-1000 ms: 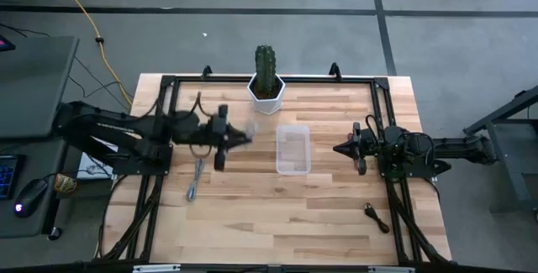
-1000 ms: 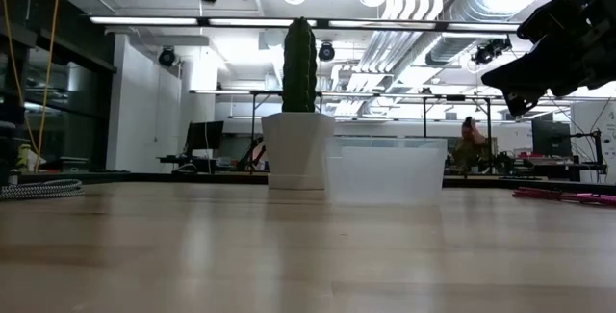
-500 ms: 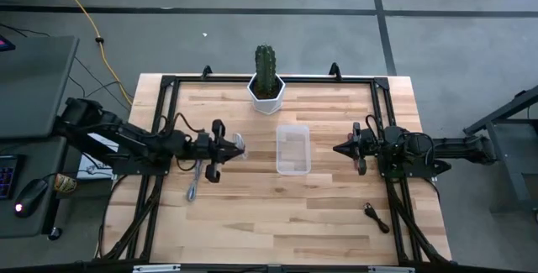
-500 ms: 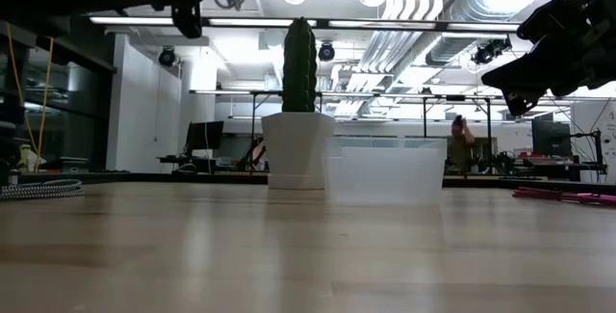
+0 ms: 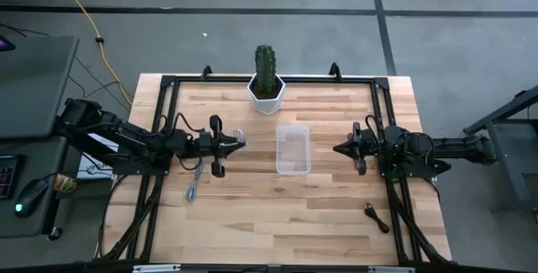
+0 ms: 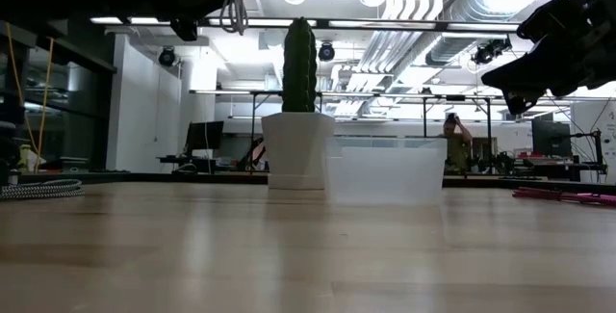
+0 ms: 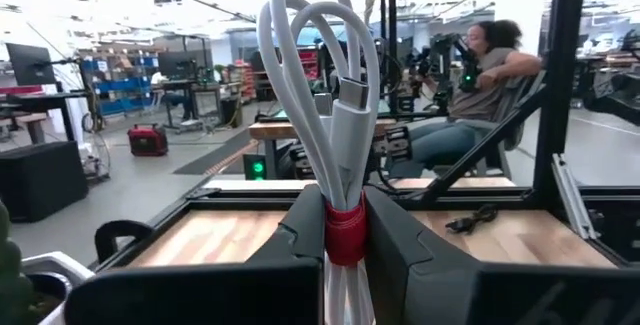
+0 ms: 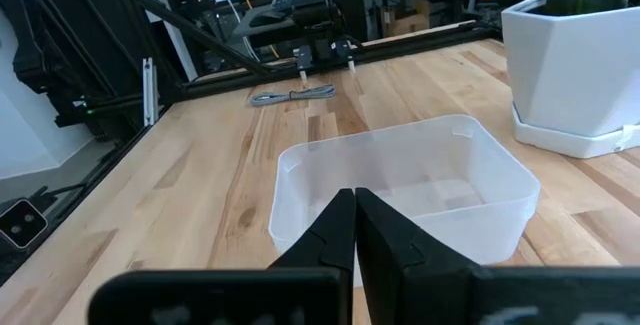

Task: Pick and place USB-C Cables
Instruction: Put the white charger cable into the transparent bin

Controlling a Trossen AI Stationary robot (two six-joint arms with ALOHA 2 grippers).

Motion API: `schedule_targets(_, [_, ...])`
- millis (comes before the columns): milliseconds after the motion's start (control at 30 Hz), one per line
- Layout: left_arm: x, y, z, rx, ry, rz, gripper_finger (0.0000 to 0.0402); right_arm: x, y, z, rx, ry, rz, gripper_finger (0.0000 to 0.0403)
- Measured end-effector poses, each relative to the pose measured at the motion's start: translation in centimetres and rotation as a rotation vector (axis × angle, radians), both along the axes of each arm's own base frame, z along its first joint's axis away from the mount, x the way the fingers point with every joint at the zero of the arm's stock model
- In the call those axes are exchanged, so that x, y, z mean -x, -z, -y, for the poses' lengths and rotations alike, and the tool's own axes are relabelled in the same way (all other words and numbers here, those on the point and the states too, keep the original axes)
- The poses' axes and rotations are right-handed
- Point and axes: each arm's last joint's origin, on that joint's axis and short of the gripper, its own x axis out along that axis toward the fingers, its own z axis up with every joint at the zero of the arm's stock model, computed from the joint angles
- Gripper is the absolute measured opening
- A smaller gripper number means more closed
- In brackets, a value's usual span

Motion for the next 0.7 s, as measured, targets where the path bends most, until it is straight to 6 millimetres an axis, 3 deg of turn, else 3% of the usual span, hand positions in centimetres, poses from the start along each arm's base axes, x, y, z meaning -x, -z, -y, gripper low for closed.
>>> schedule_targets(233, [0.0,0.1,-0.9,-0.005,-0.029,-0.01,0.0014,0.0,-0.2,0.1,0.011,0.042,0.025,0.0])
schedule_targets(467, [0.0,0.1,-1.6,-0.004,-0.06,-0.016,0.0016,0.0,-2.7,0.6,0.018,0.194,0.275,0.0])
schedule_targets(633, [-0.1,-0.2,-2.5,0.019,-0.088,-0.004,0.0016,0.1,-5.2,0.4,0.069,0.142,0.541,0.0])
schedule_targets(700, [-0.3,-0.6,-2.9,0.01,-0.044,0.004,0.0016,-0.4,-5.7,0.4,0.088,0.13,0.569,0.0001])
